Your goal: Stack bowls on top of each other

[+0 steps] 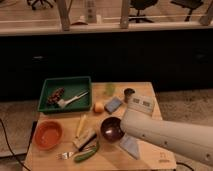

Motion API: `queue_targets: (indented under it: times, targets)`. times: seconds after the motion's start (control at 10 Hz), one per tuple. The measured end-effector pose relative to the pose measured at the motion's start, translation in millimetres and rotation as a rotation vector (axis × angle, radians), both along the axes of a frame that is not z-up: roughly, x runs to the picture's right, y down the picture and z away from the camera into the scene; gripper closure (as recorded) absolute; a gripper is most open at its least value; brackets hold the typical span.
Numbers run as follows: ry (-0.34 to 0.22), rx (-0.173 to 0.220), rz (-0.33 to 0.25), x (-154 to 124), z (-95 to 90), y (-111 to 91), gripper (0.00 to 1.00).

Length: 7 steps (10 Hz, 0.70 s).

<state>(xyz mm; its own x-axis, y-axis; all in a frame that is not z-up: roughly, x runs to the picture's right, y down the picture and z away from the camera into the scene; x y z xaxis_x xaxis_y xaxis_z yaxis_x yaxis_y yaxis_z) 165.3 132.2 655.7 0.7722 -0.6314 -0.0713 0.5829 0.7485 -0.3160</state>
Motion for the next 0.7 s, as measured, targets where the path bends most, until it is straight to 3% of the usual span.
queue_targets:
  times: [0.3,0.4,0.7]
  targets:
    - [-0.009,0.007,0.002,-1.3,-0.5,-2.0,0.32]
    - [-0.043,-0.008,0.008,-4.9,1.3,-0.5,0.23]
    - [-0.152,-0.094,-0.003,-14.5,12.0,10.0,0.2]
